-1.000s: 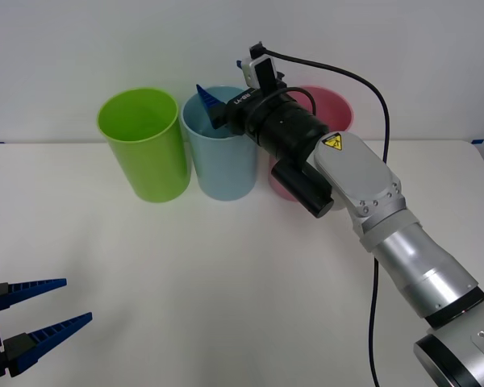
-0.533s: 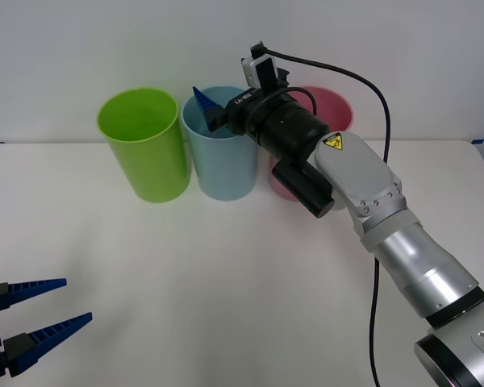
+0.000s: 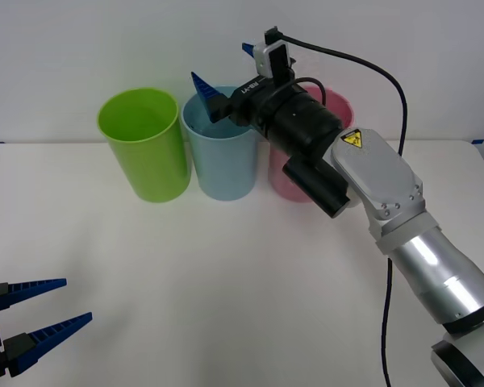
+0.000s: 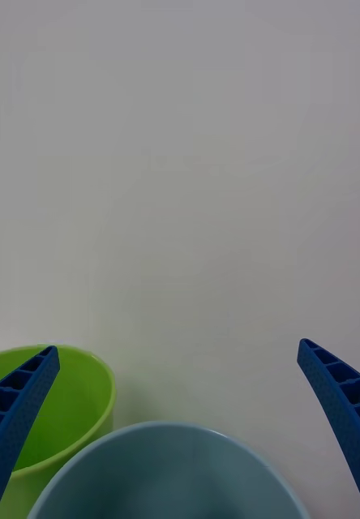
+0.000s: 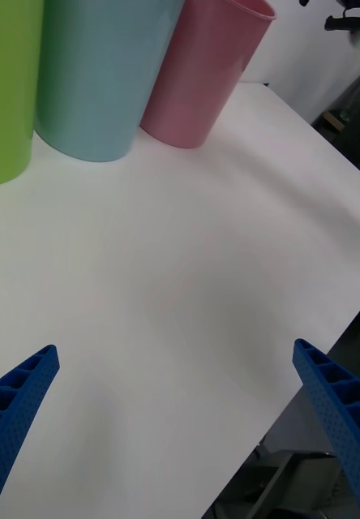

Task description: Put cans in the blue bin and PET bottles in the pink bin and trash in the green bin.

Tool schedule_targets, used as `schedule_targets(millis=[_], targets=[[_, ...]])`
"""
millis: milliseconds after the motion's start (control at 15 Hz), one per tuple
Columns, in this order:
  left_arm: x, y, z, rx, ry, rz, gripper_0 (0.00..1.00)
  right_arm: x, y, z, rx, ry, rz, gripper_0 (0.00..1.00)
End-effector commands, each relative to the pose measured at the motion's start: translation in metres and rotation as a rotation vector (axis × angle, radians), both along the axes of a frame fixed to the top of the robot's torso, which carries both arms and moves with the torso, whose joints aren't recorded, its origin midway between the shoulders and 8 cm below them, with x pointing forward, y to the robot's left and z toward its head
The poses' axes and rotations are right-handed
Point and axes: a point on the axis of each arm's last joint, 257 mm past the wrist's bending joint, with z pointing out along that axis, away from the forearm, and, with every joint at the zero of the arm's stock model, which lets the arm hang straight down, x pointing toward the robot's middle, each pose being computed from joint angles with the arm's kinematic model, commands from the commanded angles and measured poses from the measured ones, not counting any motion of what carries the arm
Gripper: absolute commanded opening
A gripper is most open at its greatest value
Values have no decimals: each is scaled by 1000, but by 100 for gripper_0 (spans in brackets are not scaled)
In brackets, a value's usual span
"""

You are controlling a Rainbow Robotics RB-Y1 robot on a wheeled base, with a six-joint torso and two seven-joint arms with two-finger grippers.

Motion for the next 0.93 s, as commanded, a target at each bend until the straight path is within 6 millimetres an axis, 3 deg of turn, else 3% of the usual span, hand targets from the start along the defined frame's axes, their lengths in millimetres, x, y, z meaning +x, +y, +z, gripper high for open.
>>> schedule_targets(millis=[67, 533, 933], targets=[[0, 0, 0, 0, 0, 0, 100, -25, -26, -1, -4, -14, 44, 100], [0, 0, 0, 0, 0, 0, 100, -106, -96, -16, -4, -21, 139, 100], [0, 0, 0, 0, 0, 0, 100, -164, -148, -67, -42, 49, 206, 100]])
